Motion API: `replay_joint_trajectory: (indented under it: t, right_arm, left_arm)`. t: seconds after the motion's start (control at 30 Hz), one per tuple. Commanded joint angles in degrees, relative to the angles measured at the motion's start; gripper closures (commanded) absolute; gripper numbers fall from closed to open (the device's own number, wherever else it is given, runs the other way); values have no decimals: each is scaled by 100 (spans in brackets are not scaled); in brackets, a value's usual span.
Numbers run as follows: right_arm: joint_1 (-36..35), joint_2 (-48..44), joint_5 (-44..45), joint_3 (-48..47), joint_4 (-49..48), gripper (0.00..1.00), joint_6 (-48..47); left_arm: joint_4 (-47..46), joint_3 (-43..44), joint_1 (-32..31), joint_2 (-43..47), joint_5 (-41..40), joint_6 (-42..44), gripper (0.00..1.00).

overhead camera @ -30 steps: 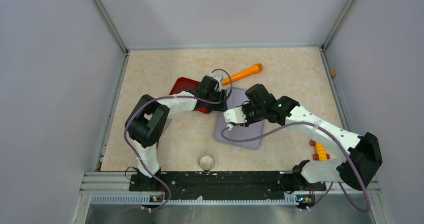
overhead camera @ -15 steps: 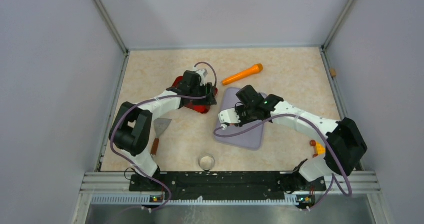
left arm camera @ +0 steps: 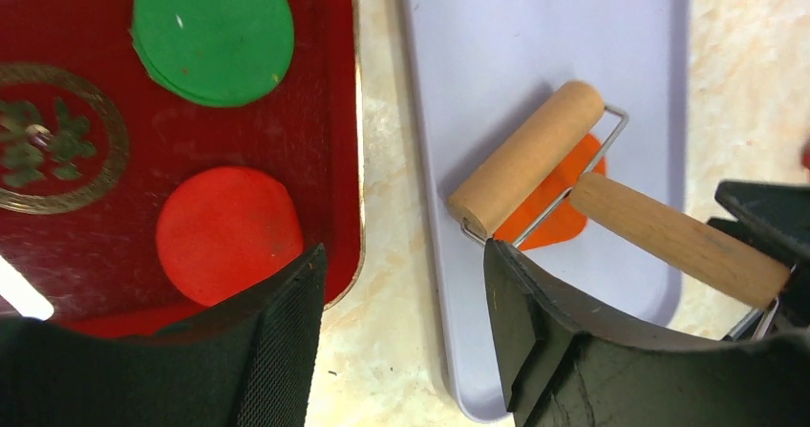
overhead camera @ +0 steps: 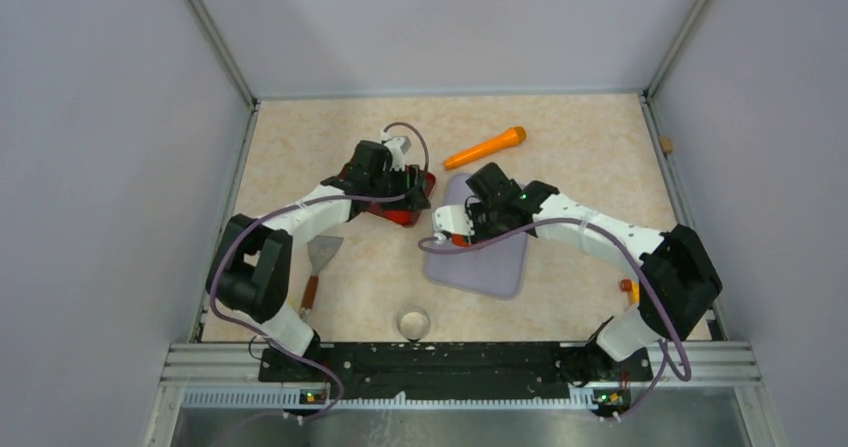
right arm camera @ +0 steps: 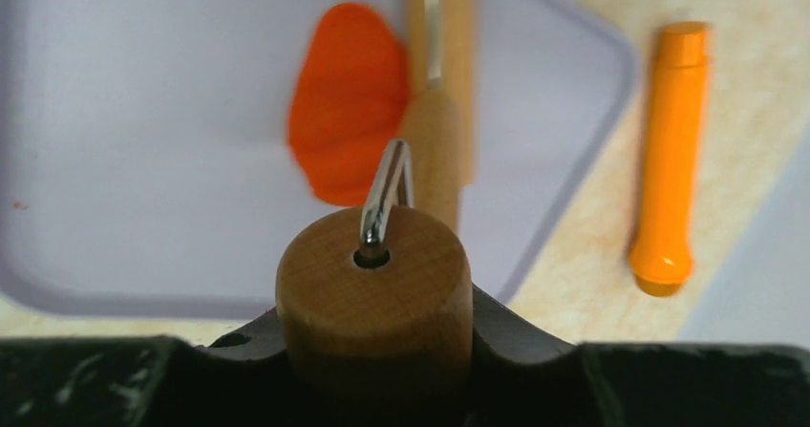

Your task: Roll out the dumpling wrappers from the dough

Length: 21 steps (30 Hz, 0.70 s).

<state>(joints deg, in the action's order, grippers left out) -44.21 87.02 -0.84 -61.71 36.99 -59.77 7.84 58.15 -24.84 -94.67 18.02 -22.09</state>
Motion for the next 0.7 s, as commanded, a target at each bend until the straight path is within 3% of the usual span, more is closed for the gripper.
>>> replay_joint_trajectory:
  t: [0.0,0.17,0.4,0.53,0.67]
  right_arm:
    - [78,-352,-84,-1093,-162,100,510]
    - [85,-416,-346,-1634,371,100,808]
    - [280,-660,-825,-1455,694,100,915]
    - [351,-742,-1099,-1498,917,100,921]
    - [351,-818,-1170,-1514,989,100,1055]
  left_arm:
    - [-691,-267,129,1005,670,1260,34]
    - [-1889,-1552,29,2062,1701,3252,33]
    - [-3308,-2743,-740,2654,2122,4704,34]
    - [-4054,-2818,-1314,2322,2004,5096,34]
    - [-5118,-2778,-1521,1811,1954,4807,35]
